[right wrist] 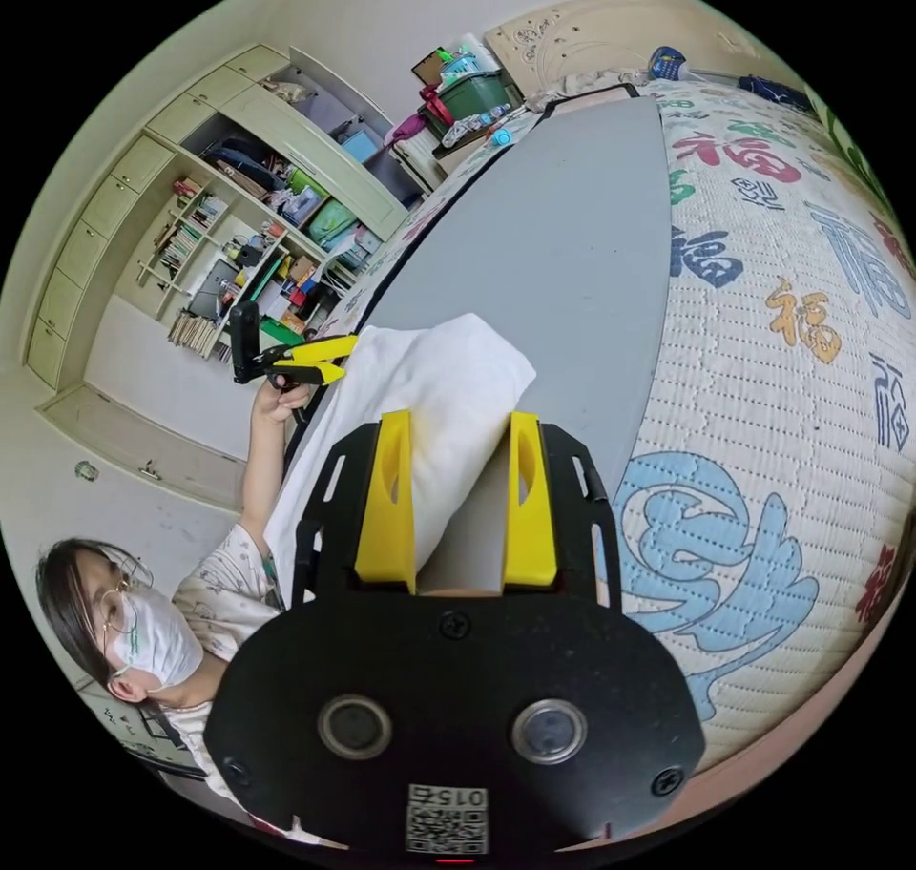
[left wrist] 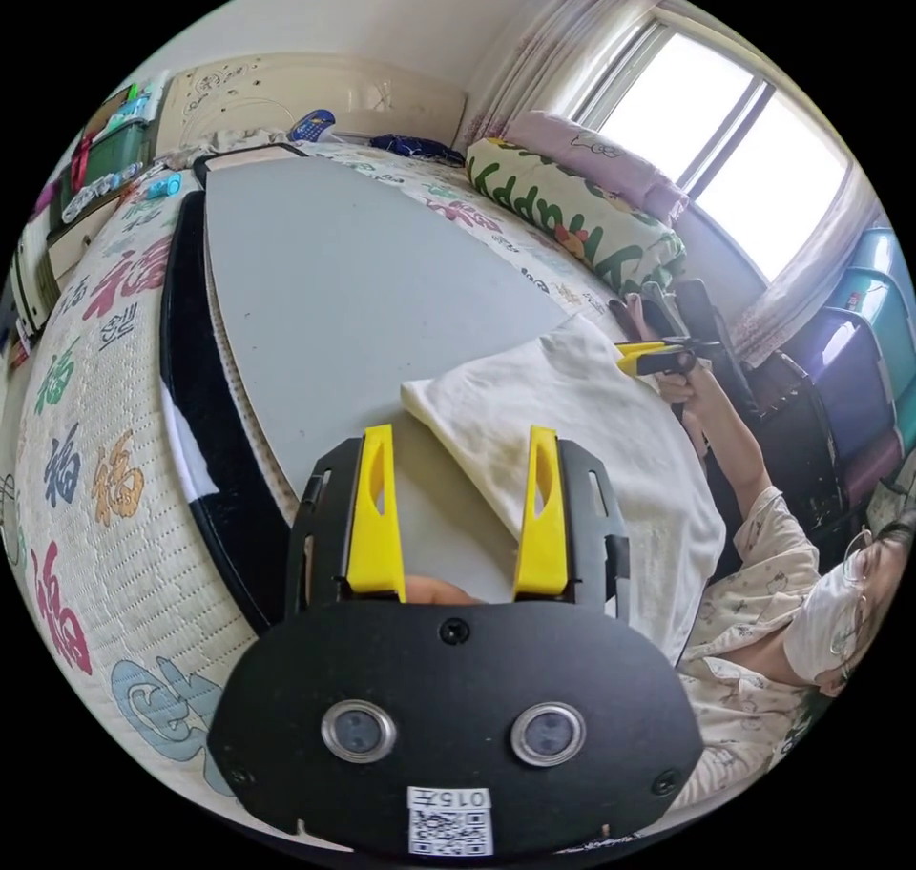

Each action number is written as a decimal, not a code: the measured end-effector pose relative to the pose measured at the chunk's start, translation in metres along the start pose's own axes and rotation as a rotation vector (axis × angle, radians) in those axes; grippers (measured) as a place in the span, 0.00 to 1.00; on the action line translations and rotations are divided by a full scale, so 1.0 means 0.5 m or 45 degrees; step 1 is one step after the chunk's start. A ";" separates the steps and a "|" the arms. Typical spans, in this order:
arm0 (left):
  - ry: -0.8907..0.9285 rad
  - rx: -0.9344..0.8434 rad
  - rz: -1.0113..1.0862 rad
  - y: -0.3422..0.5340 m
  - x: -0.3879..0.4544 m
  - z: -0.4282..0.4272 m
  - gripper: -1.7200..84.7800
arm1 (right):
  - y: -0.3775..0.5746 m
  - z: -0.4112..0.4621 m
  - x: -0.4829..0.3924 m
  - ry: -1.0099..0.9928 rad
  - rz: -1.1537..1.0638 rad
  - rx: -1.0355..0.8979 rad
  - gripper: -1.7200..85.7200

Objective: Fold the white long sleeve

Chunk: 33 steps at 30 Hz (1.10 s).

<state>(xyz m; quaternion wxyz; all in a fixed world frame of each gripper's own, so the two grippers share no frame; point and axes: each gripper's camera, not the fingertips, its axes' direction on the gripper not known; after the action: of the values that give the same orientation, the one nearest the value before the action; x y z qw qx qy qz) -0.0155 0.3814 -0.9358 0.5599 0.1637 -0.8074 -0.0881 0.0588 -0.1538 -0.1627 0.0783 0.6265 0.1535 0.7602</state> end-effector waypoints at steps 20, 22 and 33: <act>0.066 0.010 0.079 0.046 -0.179 -0.154 0.08 | 0.195 -0.006 -0.283 0.107 -0.166 0.092 0.11; 0.065 0.128 0.123 0.057 -0.143 -0.223 0.07 | 0.253 -0.023 -0.337 0.182 -0.210 0.139 0.11; -0.126 0.745 0.720 0.197 0.425 -0.679 0.05 | 0.832 -0.376 -0.733 0.429 -0.562 0.735 0.10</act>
<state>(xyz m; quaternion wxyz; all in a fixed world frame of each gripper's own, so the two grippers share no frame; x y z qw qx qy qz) 0.2172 0.4101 -0.5963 0.4524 0.0832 -0.8375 0.2950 -0.0201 -0.6845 -0.3965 0.0342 0.4412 0.5023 0.7429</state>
